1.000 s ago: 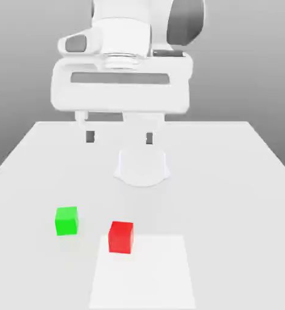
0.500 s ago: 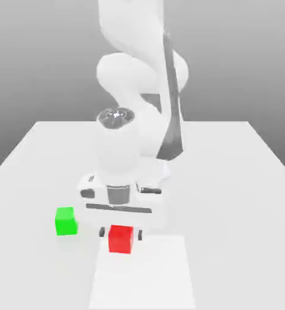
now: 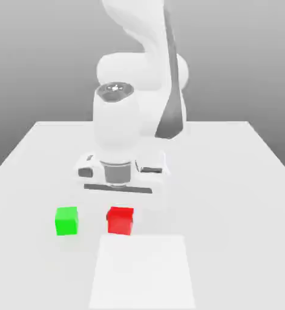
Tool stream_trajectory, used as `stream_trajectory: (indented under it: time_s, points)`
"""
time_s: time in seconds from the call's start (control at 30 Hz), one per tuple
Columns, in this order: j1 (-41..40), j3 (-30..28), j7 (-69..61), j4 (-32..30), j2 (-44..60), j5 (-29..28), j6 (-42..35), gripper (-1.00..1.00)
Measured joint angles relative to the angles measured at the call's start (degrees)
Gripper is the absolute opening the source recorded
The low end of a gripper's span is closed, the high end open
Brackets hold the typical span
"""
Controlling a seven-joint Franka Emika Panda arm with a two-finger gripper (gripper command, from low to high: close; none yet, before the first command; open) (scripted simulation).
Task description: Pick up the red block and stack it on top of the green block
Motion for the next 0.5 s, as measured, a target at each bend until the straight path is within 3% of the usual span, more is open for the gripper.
stream_trajectory:
  time_s: [0.33, 0.5]
  points:
    - [-17.55, -4.59, 20.51, -2.25, -9.03, -3.4, -6.68, -1.0]
    - [-19.03, -5.66, 22.0, -2.27, -3.14, -1.67, -0.81, -1.0]
